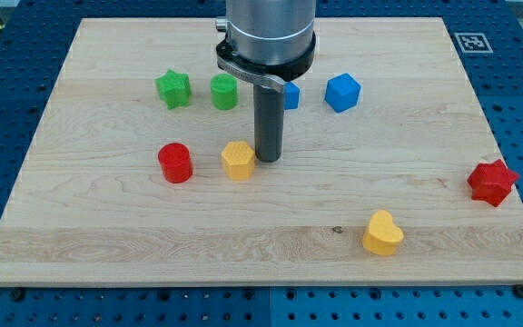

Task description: Push the yellow heart towards the right side of the yellow hexagon

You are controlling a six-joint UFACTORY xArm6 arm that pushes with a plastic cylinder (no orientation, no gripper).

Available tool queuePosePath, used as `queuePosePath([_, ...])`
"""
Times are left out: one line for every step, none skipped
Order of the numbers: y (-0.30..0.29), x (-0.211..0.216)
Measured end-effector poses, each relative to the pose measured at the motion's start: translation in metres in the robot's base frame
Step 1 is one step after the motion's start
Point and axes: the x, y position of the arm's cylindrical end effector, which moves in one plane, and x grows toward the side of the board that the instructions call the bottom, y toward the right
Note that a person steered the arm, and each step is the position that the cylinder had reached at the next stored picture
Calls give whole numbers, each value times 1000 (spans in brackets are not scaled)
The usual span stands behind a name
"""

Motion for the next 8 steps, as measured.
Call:
queuePosePath([10, -4])
queuePosePath([42, 0])
queuePosePath([48, 23])
queuePosePath([37, 55])
queuePosePath([40, 88])
queuePosePath([67, 128])
queuePosePath([83, 151])
queuePosePath([106, 147])
